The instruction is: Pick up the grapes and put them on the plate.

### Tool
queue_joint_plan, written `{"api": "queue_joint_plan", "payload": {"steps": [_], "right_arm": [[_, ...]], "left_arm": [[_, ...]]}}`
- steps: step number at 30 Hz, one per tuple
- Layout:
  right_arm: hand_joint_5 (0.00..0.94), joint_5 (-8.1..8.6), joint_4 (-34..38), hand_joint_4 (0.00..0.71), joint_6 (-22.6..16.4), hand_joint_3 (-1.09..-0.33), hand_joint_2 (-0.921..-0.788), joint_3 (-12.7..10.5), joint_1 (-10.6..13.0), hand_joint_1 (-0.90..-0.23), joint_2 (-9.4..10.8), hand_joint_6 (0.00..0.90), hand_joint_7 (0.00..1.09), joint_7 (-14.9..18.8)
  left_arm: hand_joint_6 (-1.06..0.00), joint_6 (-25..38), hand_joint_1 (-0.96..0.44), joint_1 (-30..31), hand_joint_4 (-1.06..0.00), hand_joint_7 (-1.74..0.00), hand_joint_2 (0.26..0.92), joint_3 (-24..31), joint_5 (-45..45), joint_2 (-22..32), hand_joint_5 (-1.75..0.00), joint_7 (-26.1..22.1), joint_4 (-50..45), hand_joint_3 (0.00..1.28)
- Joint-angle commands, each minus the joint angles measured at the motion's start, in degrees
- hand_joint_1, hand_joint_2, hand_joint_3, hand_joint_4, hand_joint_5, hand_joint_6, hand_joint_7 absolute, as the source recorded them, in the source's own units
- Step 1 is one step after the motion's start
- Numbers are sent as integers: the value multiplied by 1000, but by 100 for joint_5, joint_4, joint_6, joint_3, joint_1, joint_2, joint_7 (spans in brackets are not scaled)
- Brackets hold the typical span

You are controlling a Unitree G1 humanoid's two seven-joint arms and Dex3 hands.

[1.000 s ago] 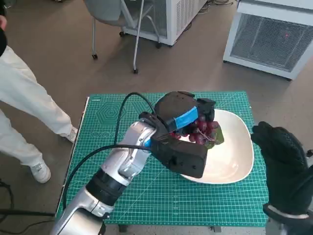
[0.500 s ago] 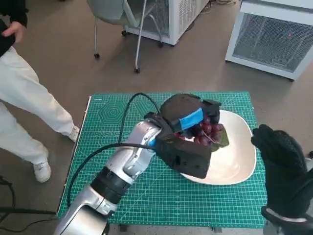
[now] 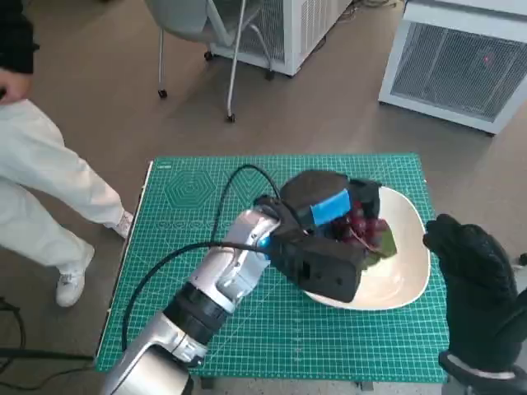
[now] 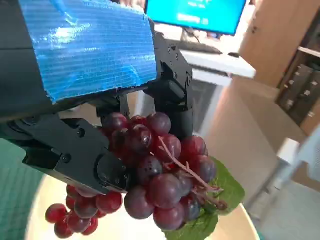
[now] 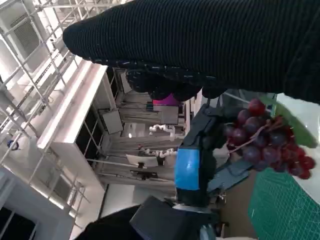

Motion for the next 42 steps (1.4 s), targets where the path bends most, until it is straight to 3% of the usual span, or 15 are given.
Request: {"api": "queue_joint_plan", "payload": {"steps": [1,4,10,16,21,28,34,42], "right_arm": [[470,-37,-16,563,51,-547,-921,25,167,-313,42,300,829,-68],[469,-27,-21,564,55,-546,-921,25,184,-311,48,299,830,-71],[468,-51,-21,564,56,-546,-921,26,203,-313,56,298,832,-92],[466,-64,10,564,44,-545,-921,29,192,-316,63,297,833,-108],[466,-84,28,565,60,-545,-921,49,161,-318,83,296,835,-125],[465,-122,20,563,162,-545,-921,92,44,-321,92,294,838,-194],[443,-238,165,521,199,-540,-921,160,-242,-326,75,270,828,-248],[339,-551,861,420,-15,-527,-921,220,-951,-385,-29,214,770,-210]], "left_arm": [[-387,-177,-154,-62,-323,-328,915,67,-195,-39,-225,-111,152,73],[-360,-245,-288,-61,-264,-167,919,45,-194,2,-79,-116,195,49],[-323,-338,-513,-62,-180,-63,921,7,-86,62,-9,19,260,71],[-277,-534,-658,-76,-113,-20,921,10,-55,160,-1,135,369,232],[-254,-706,-714,-63,-82,-5,921,123,-198,222,0,153,466,369],[-243,-883,-709,93,-60,-2,921,470,-638,353,0,-29,402,430],[-251,-1030,-686,213,-71,-6,921,1066,-1520,435,-7,-460,526,469],[-273,-1227,-674,455,-153,-15,921,2234,-3235,205,-38,-1265,975,499]]}}
